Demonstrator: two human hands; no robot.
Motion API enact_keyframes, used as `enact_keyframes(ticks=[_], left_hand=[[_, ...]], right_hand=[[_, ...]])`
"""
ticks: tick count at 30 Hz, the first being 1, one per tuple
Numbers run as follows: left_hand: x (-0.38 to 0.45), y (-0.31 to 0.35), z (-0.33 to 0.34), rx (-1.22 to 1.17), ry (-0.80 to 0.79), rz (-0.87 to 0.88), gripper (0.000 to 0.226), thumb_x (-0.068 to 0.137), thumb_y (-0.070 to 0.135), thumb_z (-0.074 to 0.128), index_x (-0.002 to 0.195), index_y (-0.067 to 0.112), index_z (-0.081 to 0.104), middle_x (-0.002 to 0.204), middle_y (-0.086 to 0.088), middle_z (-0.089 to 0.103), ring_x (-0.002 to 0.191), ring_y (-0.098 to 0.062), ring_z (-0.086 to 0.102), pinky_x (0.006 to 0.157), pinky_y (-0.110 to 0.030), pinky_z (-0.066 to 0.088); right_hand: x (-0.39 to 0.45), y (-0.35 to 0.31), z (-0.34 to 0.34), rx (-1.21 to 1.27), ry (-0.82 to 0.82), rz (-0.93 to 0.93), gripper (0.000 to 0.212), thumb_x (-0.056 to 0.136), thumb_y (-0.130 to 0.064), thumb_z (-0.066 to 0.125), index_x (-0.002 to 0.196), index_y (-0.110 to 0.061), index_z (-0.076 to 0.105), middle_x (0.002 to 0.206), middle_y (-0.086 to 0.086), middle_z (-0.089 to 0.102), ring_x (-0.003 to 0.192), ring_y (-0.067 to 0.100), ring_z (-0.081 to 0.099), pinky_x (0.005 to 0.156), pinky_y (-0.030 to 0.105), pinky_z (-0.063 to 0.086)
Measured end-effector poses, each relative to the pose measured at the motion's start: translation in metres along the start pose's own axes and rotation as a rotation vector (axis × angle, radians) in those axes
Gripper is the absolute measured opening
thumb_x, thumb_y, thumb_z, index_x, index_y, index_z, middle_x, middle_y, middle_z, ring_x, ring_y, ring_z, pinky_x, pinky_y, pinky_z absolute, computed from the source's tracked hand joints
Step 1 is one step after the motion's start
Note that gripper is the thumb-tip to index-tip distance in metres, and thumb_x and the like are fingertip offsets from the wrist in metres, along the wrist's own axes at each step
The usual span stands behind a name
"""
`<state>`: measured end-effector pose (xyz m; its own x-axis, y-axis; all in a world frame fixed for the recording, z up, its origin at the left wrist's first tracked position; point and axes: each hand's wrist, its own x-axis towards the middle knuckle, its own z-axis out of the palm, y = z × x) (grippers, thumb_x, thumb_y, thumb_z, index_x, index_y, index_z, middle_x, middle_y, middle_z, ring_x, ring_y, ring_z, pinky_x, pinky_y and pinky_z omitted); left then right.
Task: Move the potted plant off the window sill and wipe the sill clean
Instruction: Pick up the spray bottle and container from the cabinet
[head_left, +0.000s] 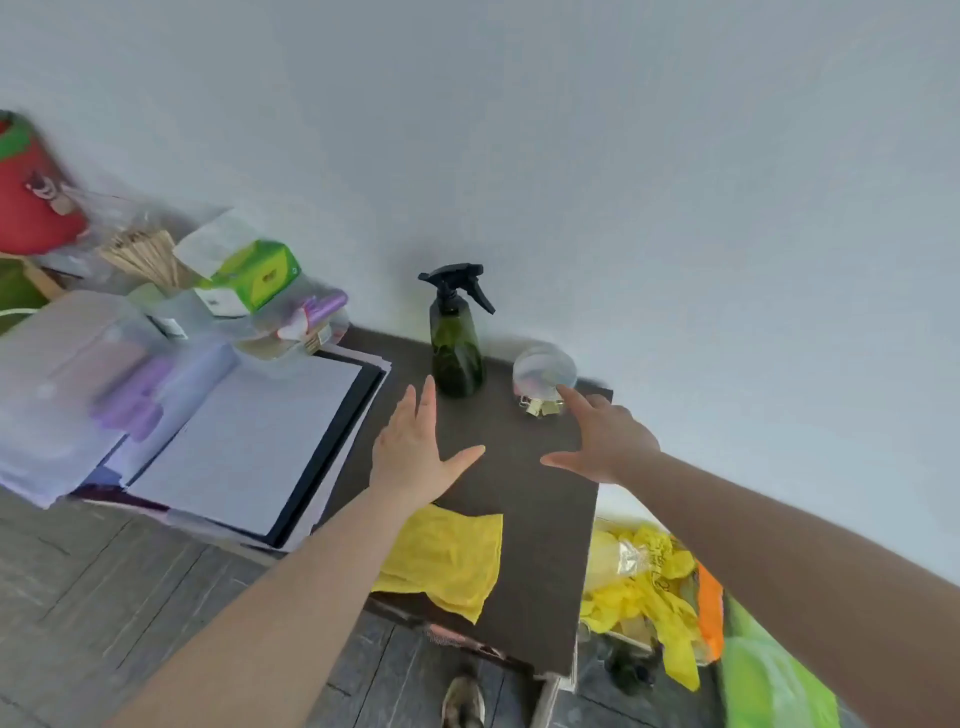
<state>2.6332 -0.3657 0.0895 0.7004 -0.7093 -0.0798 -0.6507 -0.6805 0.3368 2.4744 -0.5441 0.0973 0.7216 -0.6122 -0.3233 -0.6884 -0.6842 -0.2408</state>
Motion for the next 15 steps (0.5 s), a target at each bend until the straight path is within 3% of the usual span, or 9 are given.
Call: enact_keyframes(ticks=[6,11,15], left_hand=[[0.095,-0.029,0.006,-0.245,-0.116,0.024,0.112,0.075,0.064,0.064,0.153,0.019,-0.004,0.161,-0.004,0.011,0.147,-0.022,0.018,0.114,-0.044,0.031],[0.147,-0.037,0.016,-0.394,0.007,0.096,0.106,0.073,0.054,0.073,0.152,0.019,0.013,0.153,-0.002,0.031,0.14,-0.021,0.031,0.106,-0.043,0.04],[0.18,-0.036,0.027,-0.574,-0.047,0.024,0.111,0.059,0.066,0.074,0.149,0.029,0.019,0.147,0.004,0.04,0.135,-0.018,0.039,0.102,-0.047,0.045]], right_hand=[[0.067,-0.024,0.013,0.15,0.088,0.244,0.106,0.071,-0.066,0.068,0.15,-0.041,0.002,0.147,0.002,0.03,0.133,0.031,0.035,0.095,0.048,0.047],[0.103,-0.035,0.034,0.315,0.166,0.392,0.108,0.069,-0.065,0.07,0.15,-0.04,0.003,0.151,0.004,0.024,0.139,0.031,0.027,0.101,0.048,0.043],[0.121,-0.035,0.042,0.399,0.236,0.468,0.111,0.068,-0.061,0.074,0.15,-0.038,0.004,0.155,0.005,0.015,0.143,0.029,0.018,0.104,0.047,0.039]])
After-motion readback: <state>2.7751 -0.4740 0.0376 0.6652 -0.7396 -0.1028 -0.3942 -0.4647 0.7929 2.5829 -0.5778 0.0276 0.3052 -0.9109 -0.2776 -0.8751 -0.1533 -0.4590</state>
